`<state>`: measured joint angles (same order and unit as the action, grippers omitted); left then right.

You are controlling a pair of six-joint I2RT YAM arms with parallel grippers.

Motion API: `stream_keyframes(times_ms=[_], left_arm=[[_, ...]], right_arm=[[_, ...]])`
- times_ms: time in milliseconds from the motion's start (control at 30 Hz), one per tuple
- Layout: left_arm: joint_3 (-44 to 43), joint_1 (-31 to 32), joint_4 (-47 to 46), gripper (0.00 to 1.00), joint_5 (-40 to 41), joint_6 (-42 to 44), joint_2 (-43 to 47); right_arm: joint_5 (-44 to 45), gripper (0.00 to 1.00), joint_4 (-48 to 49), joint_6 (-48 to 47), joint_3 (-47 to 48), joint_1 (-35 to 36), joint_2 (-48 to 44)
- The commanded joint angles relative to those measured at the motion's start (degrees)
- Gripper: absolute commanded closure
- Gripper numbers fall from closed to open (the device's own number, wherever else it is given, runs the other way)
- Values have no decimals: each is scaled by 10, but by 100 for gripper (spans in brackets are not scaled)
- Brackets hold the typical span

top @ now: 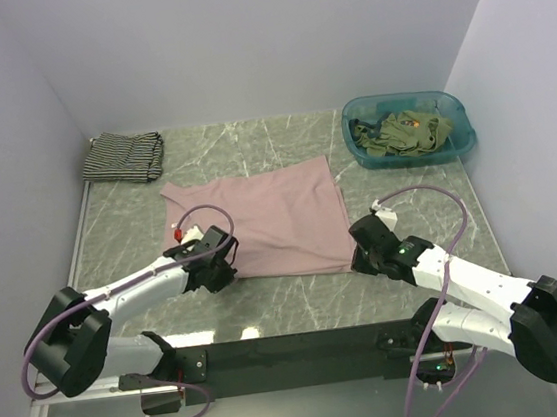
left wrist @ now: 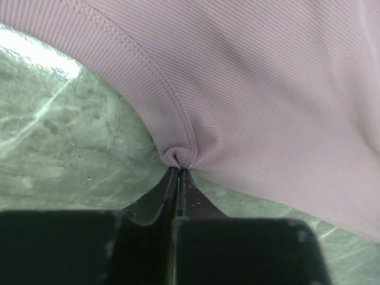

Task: Fold and stack the tank tops
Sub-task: Flatten the tank top out

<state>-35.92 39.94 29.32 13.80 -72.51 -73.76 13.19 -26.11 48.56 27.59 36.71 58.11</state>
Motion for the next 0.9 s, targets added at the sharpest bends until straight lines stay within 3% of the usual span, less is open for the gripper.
stream_keyframes(times_ms=[0, 200, 400, 800, 833, 867], left_arm=[[-15, 0, 9, 99, 24, 10, -5], [-45, -25, 87, 99, 8, 68, 6], [-12, -52, 101, 99, -95, 105, 1], [50, -51, 169, 99, -192, 115, 48], [47, -51, 172, 98, -206, 119, 49], [34, -51, 176, 94, -211, 120, 48]], right_arm=[[9, 100, 13, -2, -3, -2, -1], [-14, 100, -1, -3, -7, 1, -18], [-36, 100, -26, 35, -25, 47, -40], [-54, 100, -84, 202, -60, 240, -105], [-52, 96, -83, 199, -55, 243, -101], [-48, 80, -82, 194, -39, 244, -97]])
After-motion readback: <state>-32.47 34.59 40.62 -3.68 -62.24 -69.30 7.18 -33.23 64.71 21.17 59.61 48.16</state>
